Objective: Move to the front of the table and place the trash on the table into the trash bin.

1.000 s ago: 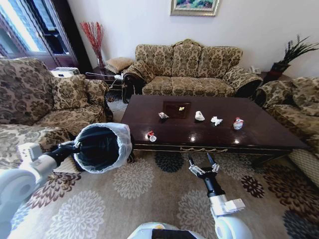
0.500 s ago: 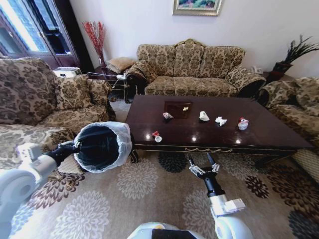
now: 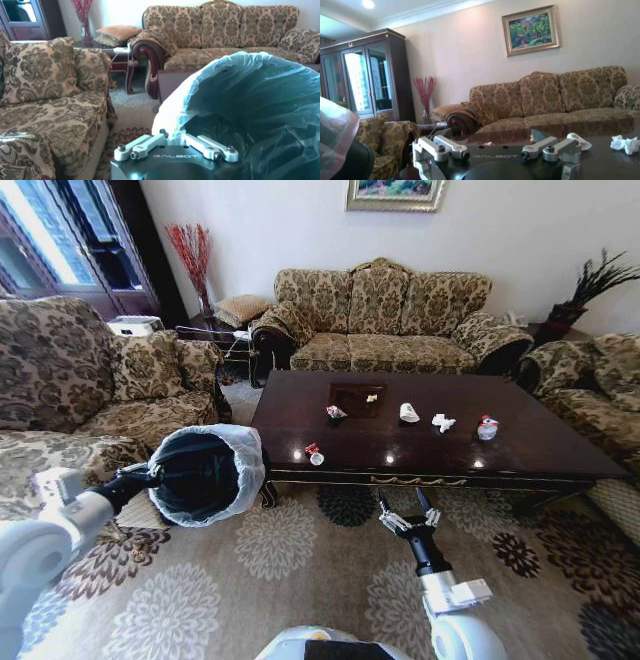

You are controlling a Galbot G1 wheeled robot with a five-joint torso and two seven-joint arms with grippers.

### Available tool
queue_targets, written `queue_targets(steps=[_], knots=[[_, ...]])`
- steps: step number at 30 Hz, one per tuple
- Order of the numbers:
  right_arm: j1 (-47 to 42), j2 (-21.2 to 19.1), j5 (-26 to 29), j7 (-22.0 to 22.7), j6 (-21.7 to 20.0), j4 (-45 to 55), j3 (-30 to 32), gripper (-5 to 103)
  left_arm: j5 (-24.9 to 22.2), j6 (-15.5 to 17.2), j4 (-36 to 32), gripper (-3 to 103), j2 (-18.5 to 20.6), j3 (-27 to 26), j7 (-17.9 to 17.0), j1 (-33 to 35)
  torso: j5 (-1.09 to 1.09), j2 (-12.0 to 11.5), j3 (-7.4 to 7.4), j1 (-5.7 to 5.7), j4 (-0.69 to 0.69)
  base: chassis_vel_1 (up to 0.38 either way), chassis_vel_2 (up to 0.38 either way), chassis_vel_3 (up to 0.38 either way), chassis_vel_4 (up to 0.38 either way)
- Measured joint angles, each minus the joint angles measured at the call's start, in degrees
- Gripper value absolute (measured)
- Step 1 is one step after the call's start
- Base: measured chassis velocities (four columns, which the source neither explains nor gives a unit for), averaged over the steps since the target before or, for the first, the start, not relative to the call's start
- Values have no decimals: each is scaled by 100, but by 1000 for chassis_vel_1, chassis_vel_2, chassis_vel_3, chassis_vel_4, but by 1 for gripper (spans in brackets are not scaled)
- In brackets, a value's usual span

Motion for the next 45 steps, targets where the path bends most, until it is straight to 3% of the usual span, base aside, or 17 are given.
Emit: queue_targets(steps=[28,31,35,36,41,45], knots=[[-2,0,-15,8,3,2,-2,100,7,-12,-16,0,-13,0,-1,-1,2,0,0,0,1,0,0,0,0],[-118,-50,-580,526,-50,561,-107,100,18,-128,-483,0,-272,-56,-98,-92,-7,0,1,0,1,0,0,0,0],[-68,-134,-549,747,-206,858,-157,100,25,-339,-1172,0,-645,-168,-236,-234,2,1,0,0,4,0,0,0,0],[-57,-162,-520,772,-301,933,-160,100,7,-350,-1293,0,-672,-206,-307,-266,7,1,-1,-1,0,0,0,0,0],[-55,-175,-545,761,-445,976,-161,100,40,-200,-1283,0,-594,-173,-409,-287,1,1,0,0,1,0,0,0,0],[-186,-192,-650,692,-570,852,-159,100,172,-32,-880,0,-439,132,-389,-183,1,1,0,0,-1,0,0,0,0]])
